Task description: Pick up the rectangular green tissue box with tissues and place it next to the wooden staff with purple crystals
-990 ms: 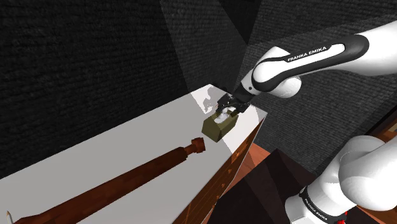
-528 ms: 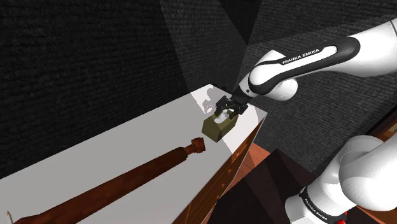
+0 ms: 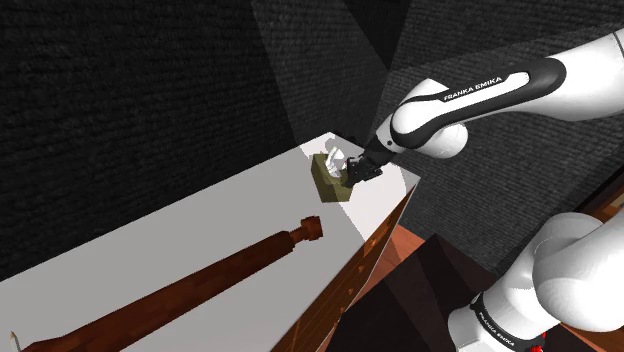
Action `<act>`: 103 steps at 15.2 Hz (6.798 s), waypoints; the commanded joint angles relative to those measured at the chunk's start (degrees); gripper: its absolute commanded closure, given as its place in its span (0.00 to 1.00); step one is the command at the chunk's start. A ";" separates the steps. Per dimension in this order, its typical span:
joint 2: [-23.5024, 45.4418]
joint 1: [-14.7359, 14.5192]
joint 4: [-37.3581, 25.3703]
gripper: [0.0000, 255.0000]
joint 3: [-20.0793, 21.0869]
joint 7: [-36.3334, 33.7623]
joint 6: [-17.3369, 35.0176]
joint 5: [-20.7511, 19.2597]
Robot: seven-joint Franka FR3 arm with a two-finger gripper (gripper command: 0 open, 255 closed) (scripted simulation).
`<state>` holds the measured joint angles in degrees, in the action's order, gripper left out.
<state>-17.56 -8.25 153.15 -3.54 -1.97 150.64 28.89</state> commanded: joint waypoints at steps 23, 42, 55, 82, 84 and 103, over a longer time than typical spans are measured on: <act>16.35 -17.26 -12.91 0.00 -16.82 56.17 16.36 51.76; 13.28 -16.83 -11.75 1.00 -16.60 47.94 16.61 42.92; 4.82 -10.23 -10.42 1.00 -12.18 23.94 12.91 16.96; -4.12 0.30 -20.97 1.00 -5.04 2.60 -5.28 -3.97; -4.39 0.64 -22.19 1.00 -4.83 1.74 -6.71 -4.68; -4.45 2.47 -36.19 1.00 -3.90 -4.64 -20.23 -9.26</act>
<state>-22.19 -5.84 117.82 -7.37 -6.44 131.12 19.75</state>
